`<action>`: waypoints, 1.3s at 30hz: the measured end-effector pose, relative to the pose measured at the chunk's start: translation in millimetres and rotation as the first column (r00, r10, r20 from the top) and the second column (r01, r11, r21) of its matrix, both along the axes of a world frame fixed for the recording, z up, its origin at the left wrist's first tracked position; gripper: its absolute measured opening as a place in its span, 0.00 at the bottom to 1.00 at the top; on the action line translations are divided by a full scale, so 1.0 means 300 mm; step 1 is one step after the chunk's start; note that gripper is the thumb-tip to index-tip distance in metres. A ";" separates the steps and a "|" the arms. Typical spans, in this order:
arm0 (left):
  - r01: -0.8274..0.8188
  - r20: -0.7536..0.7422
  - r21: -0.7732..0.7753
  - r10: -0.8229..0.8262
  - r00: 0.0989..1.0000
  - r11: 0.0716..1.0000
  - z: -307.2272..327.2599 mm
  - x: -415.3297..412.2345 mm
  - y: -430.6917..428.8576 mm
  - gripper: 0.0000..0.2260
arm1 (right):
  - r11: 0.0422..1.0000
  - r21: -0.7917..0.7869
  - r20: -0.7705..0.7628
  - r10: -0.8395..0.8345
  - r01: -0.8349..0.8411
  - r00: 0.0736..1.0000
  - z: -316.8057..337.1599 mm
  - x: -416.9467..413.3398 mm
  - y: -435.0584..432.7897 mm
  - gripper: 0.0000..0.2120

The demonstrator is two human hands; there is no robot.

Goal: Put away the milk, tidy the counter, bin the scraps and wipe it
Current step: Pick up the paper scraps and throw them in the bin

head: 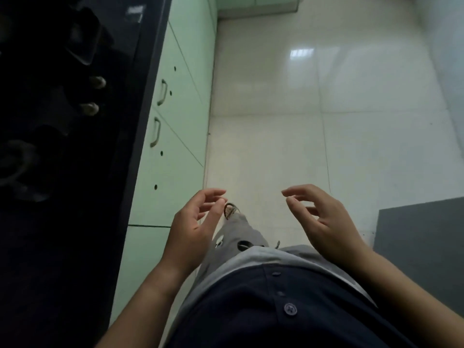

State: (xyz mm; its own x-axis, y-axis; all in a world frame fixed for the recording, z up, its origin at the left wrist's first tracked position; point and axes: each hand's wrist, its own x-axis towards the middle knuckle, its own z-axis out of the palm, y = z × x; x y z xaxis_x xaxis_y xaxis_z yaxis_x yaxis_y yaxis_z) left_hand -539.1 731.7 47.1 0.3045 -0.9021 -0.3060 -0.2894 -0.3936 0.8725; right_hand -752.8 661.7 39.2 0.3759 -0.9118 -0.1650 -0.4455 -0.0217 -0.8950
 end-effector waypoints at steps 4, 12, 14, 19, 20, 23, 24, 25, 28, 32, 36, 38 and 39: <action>0.056 0.004 0.012 -0.056 0.998 0.998 -0.031 0.032 -0.245 0.09 | 0.999 0.001 -0.027 -0.037 0.037 0.999 -0.030 0.017 -0.205 0.08; 0.177 0.085 -0.039 -0.174 0.981 0.983 -0.013 0.200 -0.906 0.10 | 0.993 -0.001 -0.121 -0.115 0.116 0.986 -0.011 0.166 -0.811 0.07; 0.204 0.105 -0.061 -0.197 0.975 0.977 0.015 0.234 -1.070 0.10 | 0.991 -0.048 -0.122 -0.126 0.121 0.985 0.024 0.203 -0.965 0.08; 0.250 0.091 -0.059 -0.244 0.965 0.966 0.030 0.278 -1.368 0.10 | 0.989 -0.081 -0.152 -0.137 0.126 0.979 0.054 0.254 -1.237 0.12; 0.251 0.089 -0.055 -0.246 0.965 0.966 0.027 0.286 -1.416 0.10 | 0.989 -0.075 -0.154 -0.136 0.126 0.979 0.054 0.257 -1.284 0.12; 0.244 0.083 -0.030 -0.240 0.967 0.969 0.007 0.312 -1.573 0.12 | 0.992 -0.058 -0.173 -0.125 0.116 0.977 0.039 0.266 -1.452 0.11; 0.238 0.081 -0.023 -0.236 0.968 0.971 -0.004 0.321 -1.630 0.12 | 0.992 -0.056 -0.178 -0.118 0.110 0.977 0.029 0.271 -1.519 0.11; 0.232 0.084 -0.020 -0.229 0.970 0.973 -0.014 0.330 -1.690 0.11 | 0.994 -0.056 -0.181 -0.108 0.099 0.978 0.019 0.280 -1.592 0.11; 0.196 0.115 -0.028 -0.192 0.975 0.980 -0.027 0.354 -1.890 0.10 | 0.995 -0.080 -0.160 -0.067 0.055 0.985 0.007 0.320 -1.834 0.10; 0.118 0.130 -0.039 -0.112 0.985 0.992 0.000 0.388 -2.160 0.09 | 0.990 -0.123 -0.143 0.048 -0.066 0.989 0.040 0.381 -2.168 0.17; 0.008 0.132 -0.065 0.000 0.991 0.998 0.024 0.430 -2.369 0.09 | 0.977 -0.134 -0.164 0.143 -0.166 0.976 0.044 0.456 -2.436 0.20; -0.071 0.094 -0.046 0.075 0.993 0.996 0.025 0.463 -2.437 0.07 | 0.971 -0.113 -0.161 0.191 -0.210 0.968 0.038 0.513 -2.535 0.19; -0.103 0.086 -0.039 0.106 0.991 0.994 0.025 0.485 -2.466 0.07 | 0.967 -0.104 -0.154 0.214 -0.232 0.965 0.034 0.547 -2.580 0.19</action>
State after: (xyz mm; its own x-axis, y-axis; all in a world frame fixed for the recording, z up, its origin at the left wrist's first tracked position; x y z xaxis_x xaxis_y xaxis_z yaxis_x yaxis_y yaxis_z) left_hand -393.7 -8.2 54.7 0.4224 -0.8731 -0.2434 -0.3244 -0.3963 0.8589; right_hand -588.7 -112.2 49.3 0.5530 -0.8237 -0.1252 -0.5379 -0.2382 -0.8087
